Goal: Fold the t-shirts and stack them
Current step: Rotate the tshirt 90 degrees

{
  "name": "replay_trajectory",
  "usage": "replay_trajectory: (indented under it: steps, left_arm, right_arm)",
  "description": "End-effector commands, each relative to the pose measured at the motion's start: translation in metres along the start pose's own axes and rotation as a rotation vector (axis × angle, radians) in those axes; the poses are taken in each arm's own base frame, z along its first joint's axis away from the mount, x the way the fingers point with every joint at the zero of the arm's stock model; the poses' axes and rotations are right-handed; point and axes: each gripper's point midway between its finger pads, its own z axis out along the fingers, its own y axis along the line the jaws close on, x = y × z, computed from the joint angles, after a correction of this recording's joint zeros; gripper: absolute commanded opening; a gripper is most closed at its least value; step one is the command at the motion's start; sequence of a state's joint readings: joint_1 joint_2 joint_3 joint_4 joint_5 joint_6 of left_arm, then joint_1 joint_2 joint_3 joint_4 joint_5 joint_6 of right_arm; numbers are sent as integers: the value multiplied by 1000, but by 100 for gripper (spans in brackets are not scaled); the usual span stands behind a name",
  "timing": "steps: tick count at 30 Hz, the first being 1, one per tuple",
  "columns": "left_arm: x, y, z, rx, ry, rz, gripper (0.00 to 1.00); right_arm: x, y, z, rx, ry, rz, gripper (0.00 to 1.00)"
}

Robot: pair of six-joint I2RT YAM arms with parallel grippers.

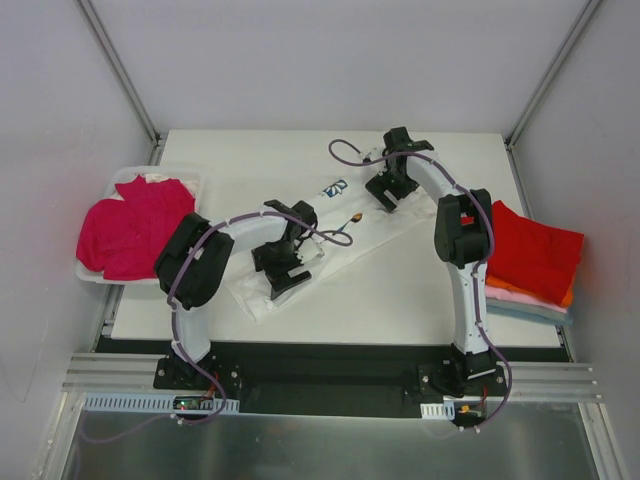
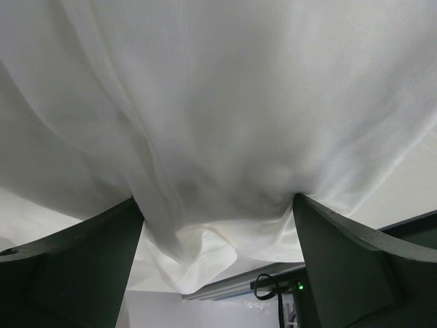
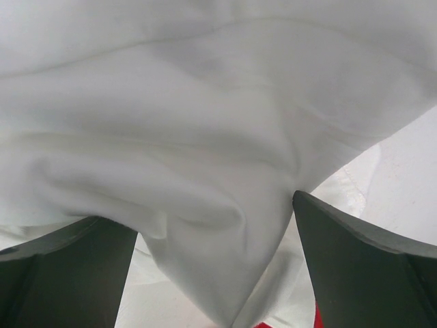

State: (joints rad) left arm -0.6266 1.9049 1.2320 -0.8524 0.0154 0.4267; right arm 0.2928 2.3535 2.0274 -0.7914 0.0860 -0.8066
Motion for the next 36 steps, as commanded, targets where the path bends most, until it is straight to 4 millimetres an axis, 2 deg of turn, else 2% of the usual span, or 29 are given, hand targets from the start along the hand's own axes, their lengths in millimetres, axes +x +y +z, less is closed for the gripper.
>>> replay_trajectory:
  steps: [1,2,5,9,13,15,16,22,25,28,33,36]
  left_arm:
    - [-6,-13,17,118,17,-20,91]
    - [-14,-16,14,137,0,-16,91]
    - [-23,-25,12,166,15,9,91]
    - [-40,-40,10,209,14,45,92]
    - [-68,-54,7,224,8,105,92]
    - [-77,-69,3,257,9,140,92]
    - [-89,-73,1,262,-5,152,92]
    - [-125,-104,-7,301,-35,235,92]
    - [-135,-116,-11,313,-39,261,92]
    - [-136,-123,-12,327,-37,271,93]
    - [-132,-130,-9,326,-11,285,93]
    - [-124,-138,-6,332,22,293,93]
  right_arm:
    - [-3,-12,-1,18,9,-19,97]
    - [-4,-12,3,16,12,-26,97]
    - [-14,-18,3,26,-11,-40,97]
    - [-24,-27,15,42,-22,-78,97]
    - [-37,-31,22,48,-58,-112,97]
    - [-44,-35,25,63,-77,-128,97]
    - [-46,-37,26,70,-84,-135,96]
    - [-59,-30,28,53,-129,-168,97]
    - [-64,-28,28,63,-138,-190,97]
    - [-70,-23,26,54,-156,-199,96]
    - [-83,-12,23,28,-199,-226,97]
    - [-91,-3,22,-2,-233,-244,96]
